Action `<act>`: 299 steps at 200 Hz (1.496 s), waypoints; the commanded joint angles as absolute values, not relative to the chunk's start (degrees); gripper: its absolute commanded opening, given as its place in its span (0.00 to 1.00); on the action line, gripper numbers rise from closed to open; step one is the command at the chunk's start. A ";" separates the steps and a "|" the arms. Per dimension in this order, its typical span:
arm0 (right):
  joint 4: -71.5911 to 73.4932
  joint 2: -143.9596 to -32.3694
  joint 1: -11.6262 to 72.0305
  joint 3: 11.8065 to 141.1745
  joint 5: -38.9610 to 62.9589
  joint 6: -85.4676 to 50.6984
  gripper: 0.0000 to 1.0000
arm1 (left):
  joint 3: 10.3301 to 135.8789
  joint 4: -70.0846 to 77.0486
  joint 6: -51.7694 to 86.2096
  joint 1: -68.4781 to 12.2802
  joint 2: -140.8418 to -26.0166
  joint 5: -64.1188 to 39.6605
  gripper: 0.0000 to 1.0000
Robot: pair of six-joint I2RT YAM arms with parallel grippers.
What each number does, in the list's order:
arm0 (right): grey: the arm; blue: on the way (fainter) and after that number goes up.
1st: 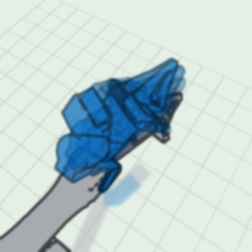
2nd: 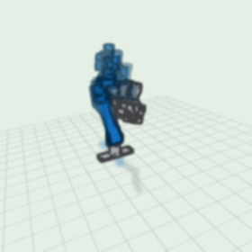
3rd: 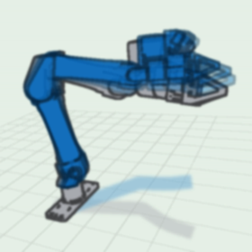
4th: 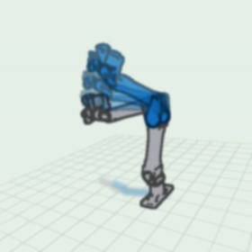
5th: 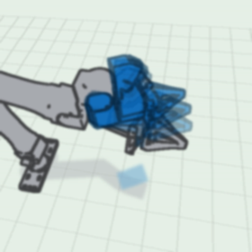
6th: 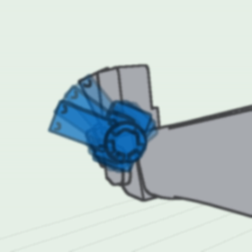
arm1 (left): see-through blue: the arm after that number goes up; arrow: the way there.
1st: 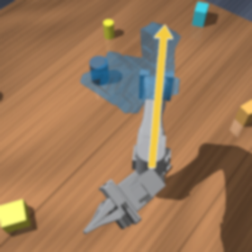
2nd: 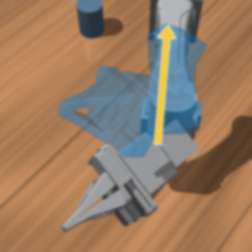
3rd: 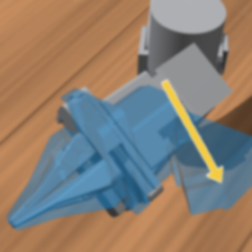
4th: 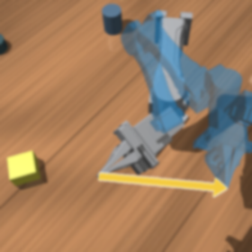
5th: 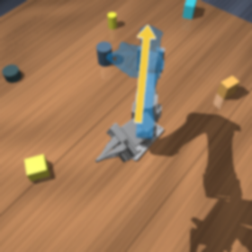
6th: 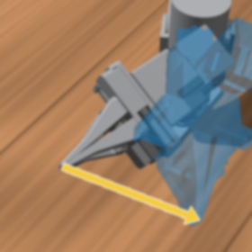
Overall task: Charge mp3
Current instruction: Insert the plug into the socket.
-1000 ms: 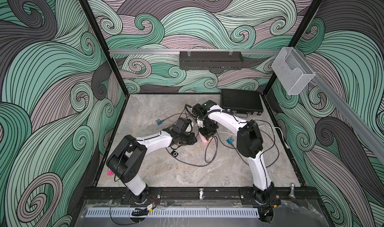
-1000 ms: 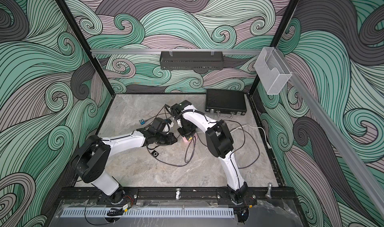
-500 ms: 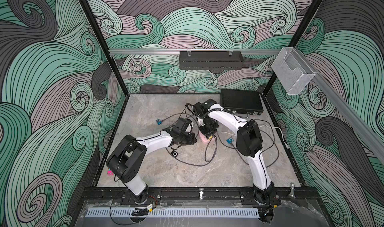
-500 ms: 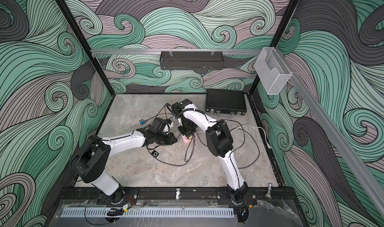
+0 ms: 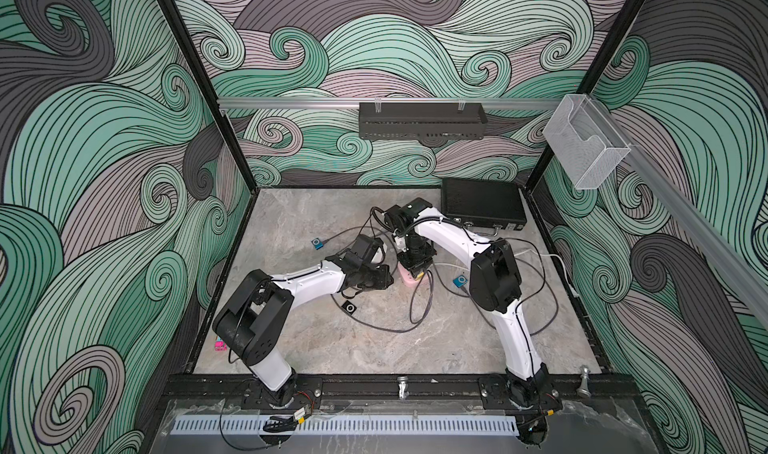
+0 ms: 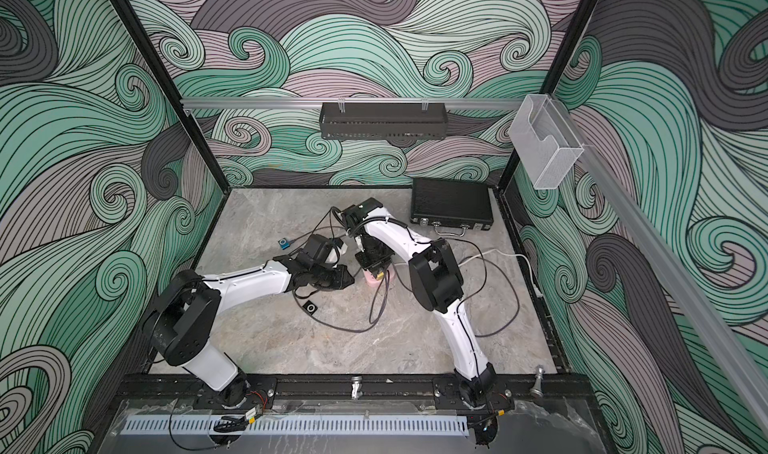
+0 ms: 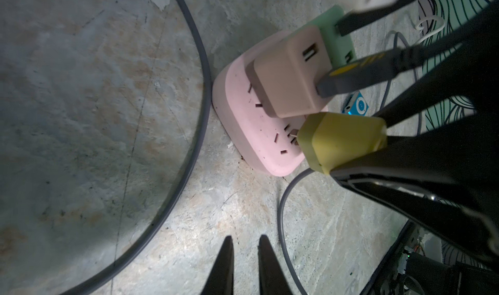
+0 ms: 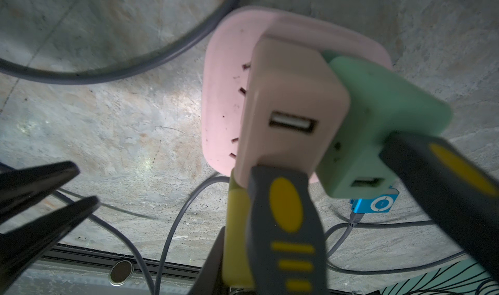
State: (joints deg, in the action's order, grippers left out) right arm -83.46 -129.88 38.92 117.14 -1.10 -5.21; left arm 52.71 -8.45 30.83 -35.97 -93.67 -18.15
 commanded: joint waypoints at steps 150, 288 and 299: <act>-86.96 -136.22 38.08 118.54 6.97 -9.00 0.00 | 55.09 -11.16 31.03 -35.35 -94.31 -16.96 0.18; -88.80 -138.05 37.42 118.02 2.87 -11.34 0.00 | 55.54 -12.61 32.60 -35.68 -93.76 -15.67 0.17; -89.60 -138.29 37.41 118.25 1.21 -11.60 0.00 | 55.41 -12.66 32.76 -35.76 -93.65 -15.41 0.16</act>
State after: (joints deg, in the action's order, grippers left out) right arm -86.74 -132.68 37.63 120.75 2.81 -10.61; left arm 53.28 -11.22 32.23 -35.99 -93.67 -16.75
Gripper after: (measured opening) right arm 0.266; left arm 0.167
